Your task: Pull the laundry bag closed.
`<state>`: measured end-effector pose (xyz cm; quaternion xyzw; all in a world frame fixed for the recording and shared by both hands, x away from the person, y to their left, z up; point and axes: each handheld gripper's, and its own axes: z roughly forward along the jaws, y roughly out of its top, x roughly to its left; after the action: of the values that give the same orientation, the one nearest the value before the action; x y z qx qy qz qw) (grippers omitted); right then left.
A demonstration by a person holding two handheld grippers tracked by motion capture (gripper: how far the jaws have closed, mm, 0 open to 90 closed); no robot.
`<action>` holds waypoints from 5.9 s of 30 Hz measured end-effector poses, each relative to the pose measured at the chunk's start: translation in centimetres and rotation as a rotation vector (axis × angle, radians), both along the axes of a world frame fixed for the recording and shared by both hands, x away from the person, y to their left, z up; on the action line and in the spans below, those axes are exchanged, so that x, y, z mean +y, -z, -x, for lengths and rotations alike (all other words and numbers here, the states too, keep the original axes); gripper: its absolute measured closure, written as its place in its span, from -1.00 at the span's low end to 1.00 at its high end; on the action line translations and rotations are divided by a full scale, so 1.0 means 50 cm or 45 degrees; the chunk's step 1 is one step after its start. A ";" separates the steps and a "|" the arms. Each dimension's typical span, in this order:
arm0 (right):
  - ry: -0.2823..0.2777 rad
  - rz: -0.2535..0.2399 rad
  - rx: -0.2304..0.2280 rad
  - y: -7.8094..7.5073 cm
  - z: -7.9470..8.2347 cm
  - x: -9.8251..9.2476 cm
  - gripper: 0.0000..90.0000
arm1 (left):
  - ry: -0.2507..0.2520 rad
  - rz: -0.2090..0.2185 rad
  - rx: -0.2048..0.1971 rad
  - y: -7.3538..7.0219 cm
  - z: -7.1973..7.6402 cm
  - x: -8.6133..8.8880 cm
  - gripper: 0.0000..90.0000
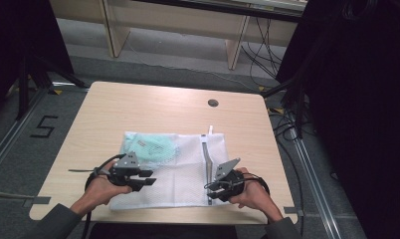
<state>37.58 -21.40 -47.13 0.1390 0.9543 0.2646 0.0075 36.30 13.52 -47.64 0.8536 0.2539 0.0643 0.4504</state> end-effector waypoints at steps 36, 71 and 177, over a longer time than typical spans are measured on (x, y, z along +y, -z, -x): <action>-0.118 0.051 0.079 0.011 0.002 0.026 0.75 | 0.009 -0.116 0.026 0.015 0.010 -0.030 -0.09; -0.043 0.056 0.048 -0.017 0.001 -0.005 0.93 | 0.113 -0.053 -0.016 0.018 0.025 -0.103 -0.10; 0.060 0.063 0.057 0.007 -0.040 0.010 0.93 | 0.402 -0.203 -0.262 0.075 0.059 -0.308 0.97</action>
<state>39.56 -20.93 -47.46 0.1671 0.9569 0.2377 -0.0044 33.34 -1.88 -51.37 0.9046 0.0638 0.0997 0.4095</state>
